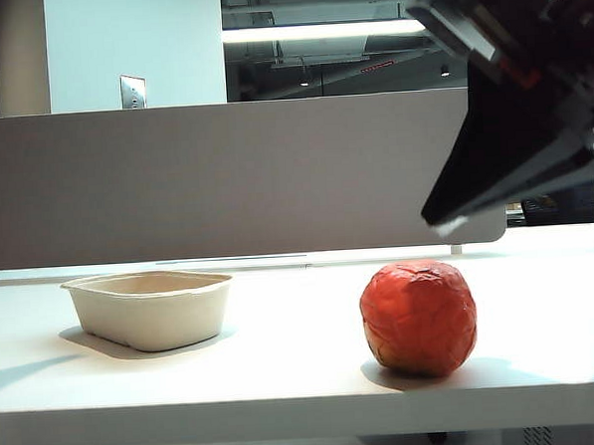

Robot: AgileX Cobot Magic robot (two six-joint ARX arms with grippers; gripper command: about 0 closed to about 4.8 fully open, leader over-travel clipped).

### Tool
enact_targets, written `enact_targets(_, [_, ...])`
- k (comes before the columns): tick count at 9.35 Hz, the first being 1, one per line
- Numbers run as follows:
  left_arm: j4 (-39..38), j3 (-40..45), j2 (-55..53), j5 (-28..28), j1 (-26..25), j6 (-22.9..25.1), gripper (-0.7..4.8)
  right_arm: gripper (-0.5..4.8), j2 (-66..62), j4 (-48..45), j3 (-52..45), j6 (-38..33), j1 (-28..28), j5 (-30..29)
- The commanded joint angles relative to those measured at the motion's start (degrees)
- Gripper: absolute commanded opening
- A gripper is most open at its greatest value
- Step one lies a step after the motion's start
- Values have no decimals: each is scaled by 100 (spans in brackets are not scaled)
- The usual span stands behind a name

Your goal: Pick up the orange and place it into the paper lunchbox.

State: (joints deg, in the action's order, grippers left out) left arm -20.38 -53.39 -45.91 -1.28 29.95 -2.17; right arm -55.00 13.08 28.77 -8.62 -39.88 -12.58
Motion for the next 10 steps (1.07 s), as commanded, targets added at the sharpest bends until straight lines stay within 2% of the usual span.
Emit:
enact_targets(1, [68,-15,9,2,-7,0,-6,-1,-190,24,13,-15,-7,-153])
enact_targets(4, [66,-15,9,2,-7,0,-6,-1,-1054,-11,15,17,0,-254])
enact_targets(6, [66,-15,9,2,-7,0,-6,-1,-1587,-734,28,24,4,-127])
enact_targets(8, [63,-15,9,2,-7,0,-6,-1,-1945,-1755,63,24,170,463])
enact_targets(9, [63,-15,9,2,-7,0,-6,-1,-1906,-1722,63,17,166,-24])
enact_targets(10, [55,-15,9,2,-7,0,-6,-1,-1814,-1720,63,20,164,-260])
